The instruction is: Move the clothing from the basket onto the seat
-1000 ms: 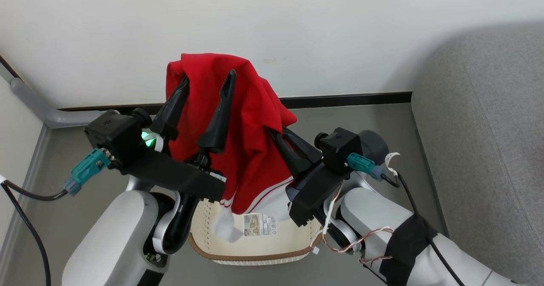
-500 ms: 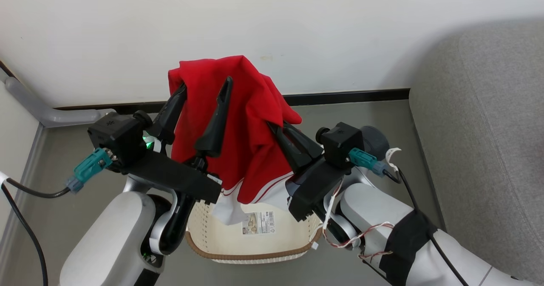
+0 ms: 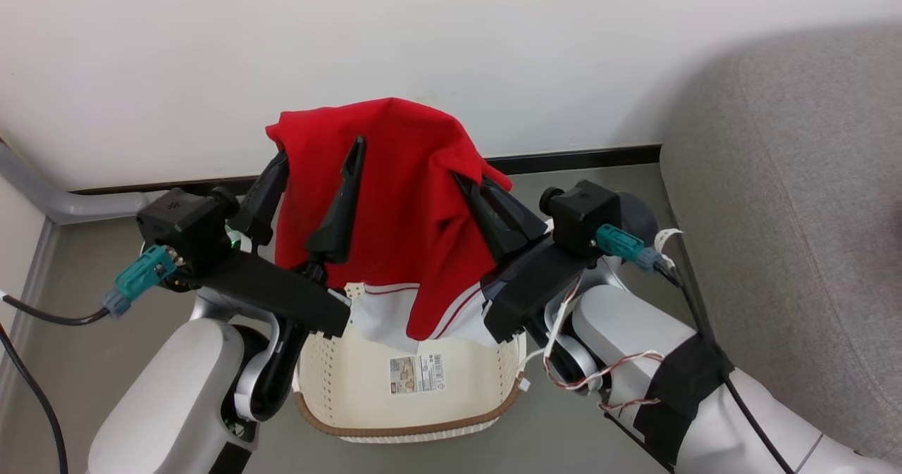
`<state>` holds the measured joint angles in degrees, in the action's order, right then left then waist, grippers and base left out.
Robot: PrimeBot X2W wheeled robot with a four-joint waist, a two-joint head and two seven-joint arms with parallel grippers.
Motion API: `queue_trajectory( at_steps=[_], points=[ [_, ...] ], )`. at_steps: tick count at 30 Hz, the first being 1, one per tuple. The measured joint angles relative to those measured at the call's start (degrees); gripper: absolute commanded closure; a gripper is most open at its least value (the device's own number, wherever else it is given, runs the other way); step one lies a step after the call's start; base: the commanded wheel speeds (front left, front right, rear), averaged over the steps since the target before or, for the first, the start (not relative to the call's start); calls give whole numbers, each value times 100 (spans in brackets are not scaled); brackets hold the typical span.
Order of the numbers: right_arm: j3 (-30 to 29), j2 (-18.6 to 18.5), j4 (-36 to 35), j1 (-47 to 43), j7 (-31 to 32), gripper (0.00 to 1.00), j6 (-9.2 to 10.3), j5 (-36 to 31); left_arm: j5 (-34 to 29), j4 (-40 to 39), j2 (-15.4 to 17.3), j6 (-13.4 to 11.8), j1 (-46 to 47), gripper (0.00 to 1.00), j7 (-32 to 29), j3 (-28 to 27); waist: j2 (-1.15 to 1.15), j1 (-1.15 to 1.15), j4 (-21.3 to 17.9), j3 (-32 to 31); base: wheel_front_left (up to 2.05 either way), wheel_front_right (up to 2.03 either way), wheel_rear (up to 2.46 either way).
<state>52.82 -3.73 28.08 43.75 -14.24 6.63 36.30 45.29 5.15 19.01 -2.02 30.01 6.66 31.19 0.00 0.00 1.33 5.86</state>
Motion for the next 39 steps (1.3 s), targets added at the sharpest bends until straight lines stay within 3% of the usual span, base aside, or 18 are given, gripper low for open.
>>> queue_trajectory(
  at_steps=[39],
  points=[
    [-931, -8, -274, -325, -3, 100, 49, -461, -59, 497, 121, -110, -250, 0, 202, -112, 0, 0, -1294, -129, 0, 0, 0]
  ],
)
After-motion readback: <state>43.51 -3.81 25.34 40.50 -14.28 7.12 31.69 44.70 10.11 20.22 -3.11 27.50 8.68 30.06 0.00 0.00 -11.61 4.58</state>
